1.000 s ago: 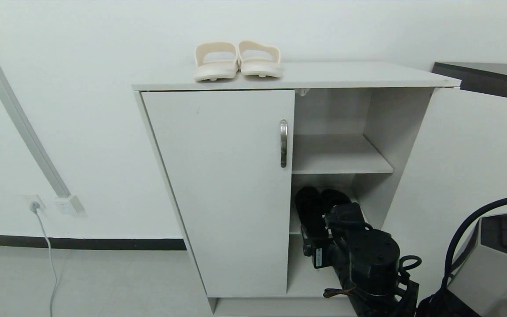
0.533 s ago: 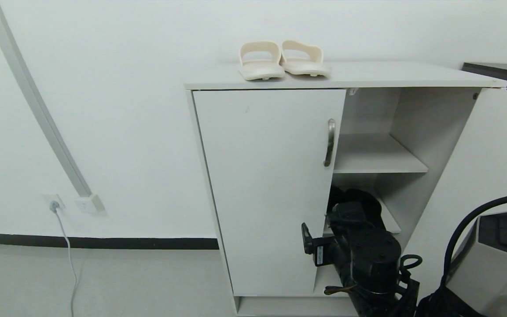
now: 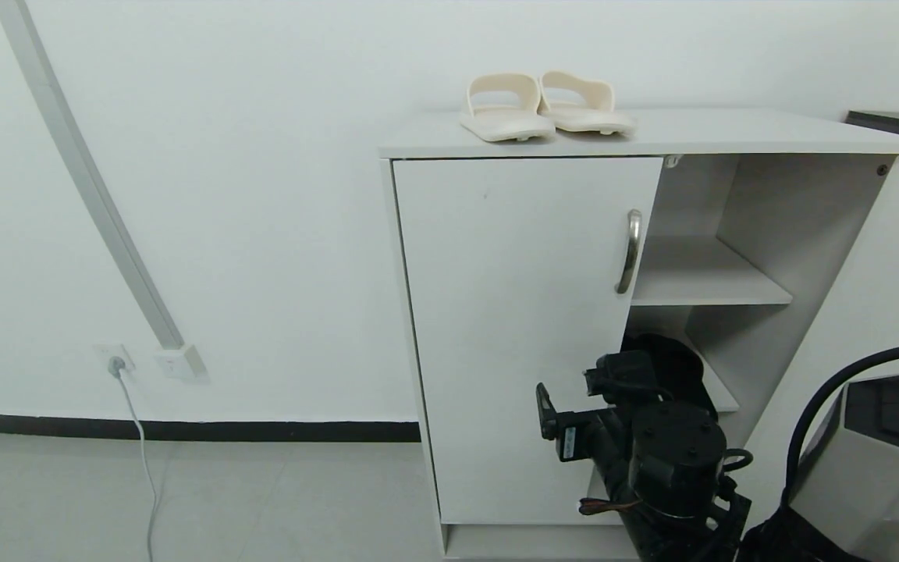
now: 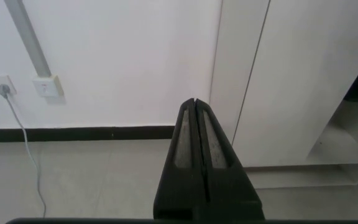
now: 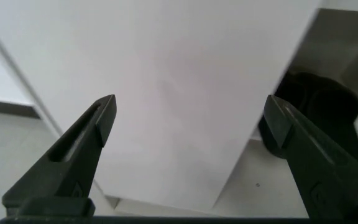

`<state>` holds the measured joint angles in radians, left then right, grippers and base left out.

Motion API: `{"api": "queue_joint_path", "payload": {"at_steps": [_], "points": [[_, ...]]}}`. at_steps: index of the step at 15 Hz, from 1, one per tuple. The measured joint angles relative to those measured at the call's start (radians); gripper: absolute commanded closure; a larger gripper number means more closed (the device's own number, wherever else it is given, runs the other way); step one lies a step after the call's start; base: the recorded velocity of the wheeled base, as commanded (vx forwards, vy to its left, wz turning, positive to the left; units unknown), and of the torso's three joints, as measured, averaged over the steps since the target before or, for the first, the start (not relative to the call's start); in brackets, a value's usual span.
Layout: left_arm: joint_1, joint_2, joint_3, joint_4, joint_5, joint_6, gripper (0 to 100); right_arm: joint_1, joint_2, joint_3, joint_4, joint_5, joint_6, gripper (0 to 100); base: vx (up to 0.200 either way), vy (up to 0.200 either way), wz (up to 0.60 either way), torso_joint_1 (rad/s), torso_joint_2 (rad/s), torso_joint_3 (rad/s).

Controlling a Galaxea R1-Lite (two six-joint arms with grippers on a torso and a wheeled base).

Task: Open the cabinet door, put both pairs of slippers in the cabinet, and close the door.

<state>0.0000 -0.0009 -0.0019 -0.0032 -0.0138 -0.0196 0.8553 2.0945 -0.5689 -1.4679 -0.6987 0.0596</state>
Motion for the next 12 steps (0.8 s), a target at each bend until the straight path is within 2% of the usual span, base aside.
{"api": "queue_joint_path", "payload": {"at_steps": [10,12], "points": [[0.0,0.0,0.001,0.0,0.0,0.0,100,-0.001,0.006,0.02,-0.006,0.016,-0.01,0,0.0,0.0,0.0,0.0,0.0,0.0],[0.0,0.0,0.0,-0.001,0.0,0.0,100,-0.001,0.007,0.014,-0.006,0.015,-0.009,0,0.0,0.0,0.0,0.002,-0.09,-0.122]]}}
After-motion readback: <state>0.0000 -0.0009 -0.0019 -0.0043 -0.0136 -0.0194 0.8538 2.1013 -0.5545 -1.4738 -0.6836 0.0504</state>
